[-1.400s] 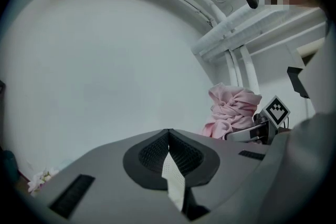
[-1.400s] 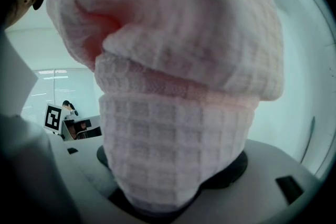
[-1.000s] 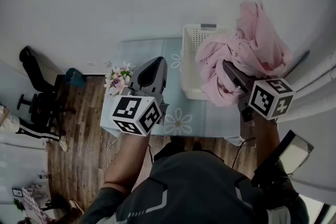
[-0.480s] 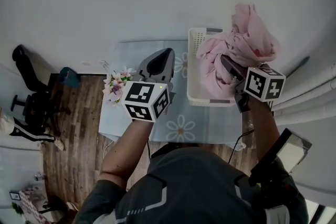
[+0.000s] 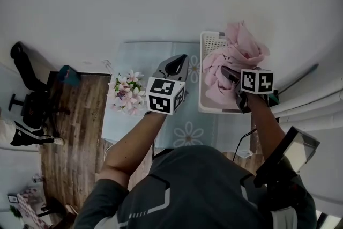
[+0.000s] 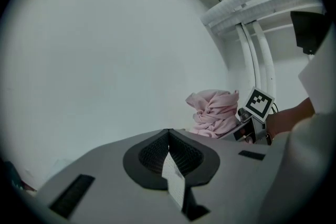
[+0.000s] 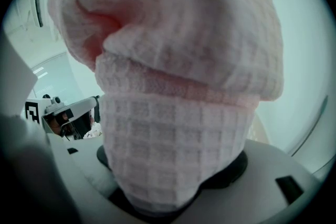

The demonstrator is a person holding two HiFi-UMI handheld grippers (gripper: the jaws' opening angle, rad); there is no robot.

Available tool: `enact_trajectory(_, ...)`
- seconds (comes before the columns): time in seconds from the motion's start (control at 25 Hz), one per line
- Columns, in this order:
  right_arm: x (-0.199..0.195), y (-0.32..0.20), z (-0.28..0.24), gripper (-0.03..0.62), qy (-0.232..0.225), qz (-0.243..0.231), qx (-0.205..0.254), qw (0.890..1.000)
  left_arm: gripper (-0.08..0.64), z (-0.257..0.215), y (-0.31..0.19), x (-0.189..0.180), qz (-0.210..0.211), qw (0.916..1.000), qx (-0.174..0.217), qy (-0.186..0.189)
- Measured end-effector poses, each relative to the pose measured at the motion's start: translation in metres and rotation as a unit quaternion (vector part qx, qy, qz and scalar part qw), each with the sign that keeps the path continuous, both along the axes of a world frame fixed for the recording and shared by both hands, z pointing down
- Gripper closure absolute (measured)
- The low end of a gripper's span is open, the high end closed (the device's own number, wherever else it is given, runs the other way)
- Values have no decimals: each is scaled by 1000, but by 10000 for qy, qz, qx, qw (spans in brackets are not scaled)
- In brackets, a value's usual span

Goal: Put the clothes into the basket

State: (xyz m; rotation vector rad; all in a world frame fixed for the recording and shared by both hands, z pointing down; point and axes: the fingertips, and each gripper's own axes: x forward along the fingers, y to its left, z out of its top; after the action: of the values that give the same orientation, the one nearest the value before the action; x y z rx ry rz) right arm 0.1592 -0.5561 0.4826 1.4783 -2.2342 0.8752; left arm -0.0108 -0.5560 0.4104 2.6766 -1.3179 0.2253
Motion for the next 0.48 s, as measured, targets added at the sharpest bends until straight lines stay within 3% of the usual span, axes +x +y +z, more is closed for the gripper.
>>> enact_trajectory(0.48, -6, -1, 85, 244, 422, -188, -1335, 9900, 551, 48, -14, 5, 186, 9994, -258, -167)
